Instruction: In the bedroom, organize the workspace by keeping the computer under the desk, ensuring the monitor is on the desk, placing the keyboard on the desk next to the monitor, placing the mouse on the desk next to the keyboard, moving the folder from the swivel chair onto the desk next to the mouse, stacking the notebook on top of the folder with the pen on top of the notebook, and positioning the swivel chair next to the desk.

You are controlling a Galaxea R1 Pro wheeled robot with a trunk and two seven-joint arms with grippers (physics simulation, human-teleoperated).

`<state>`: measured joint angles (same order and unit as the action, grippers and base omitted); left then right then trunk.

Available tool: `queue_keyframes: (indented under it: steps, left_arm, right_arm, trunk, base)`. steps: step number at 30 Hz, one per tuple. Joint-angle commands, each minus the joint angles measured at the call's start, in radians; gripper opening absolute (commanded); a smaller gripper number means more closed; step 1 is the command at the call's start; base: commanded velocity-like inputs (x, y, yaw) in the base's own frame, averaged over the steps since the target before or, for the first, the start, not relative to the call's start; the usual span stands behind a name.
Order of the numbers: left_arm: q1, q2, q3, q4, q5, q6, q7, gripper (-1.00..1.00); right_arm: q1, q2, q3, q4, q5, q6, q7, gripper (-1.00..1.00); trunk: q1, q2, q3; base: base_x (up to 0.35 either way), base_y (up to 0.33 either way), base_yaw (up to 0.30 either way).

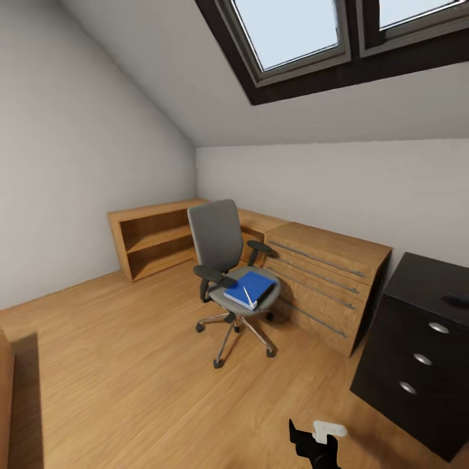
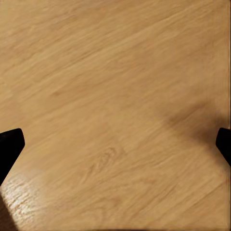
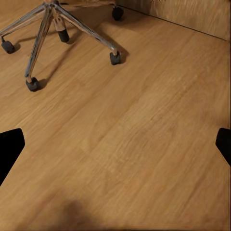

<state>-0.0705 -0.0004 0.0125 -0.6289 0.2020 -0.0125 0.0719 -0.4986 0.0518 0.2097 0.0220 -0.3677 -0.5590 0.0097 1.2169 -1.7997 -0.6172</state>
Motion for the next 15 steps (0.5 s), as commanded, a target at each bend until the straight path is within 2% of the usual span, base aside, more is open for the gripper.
queue_keyframes:
  steps: [1,11,15]
  left_arm:
    - [0.0,-0.001,0.0,0.002,0.008,-0.001,0.002,1.0]
    - [0.0,-0.003,-0.005,0.012,0.008,-0.002,0.002,1.0]
    - [0.0,-0.003,-0.005,0.012,0.008,-0.003,0.002,1.0]
  right_arm:
    - [-0.001,0.002,0.008,0.002,-0.01,-0.004,0.001,1.0]
    - [0.0,0.009,0.008,0.003,-0.01,-0.004,0.001,1.0]
    - [0.009,0.024,0.008,0.003,-0.009,-0.004,0.001,1.0]
  trunk:
    - [-0.004,0.007,0.002]
    - [-0.042,0.077,0.034]
    - [-0.058,0.105,0.046]
  base:
    - [-0.008,0.0,-0.293]
    - [-0.001,0.0,-0.294]
    - [0.0,0.0,-0.294]
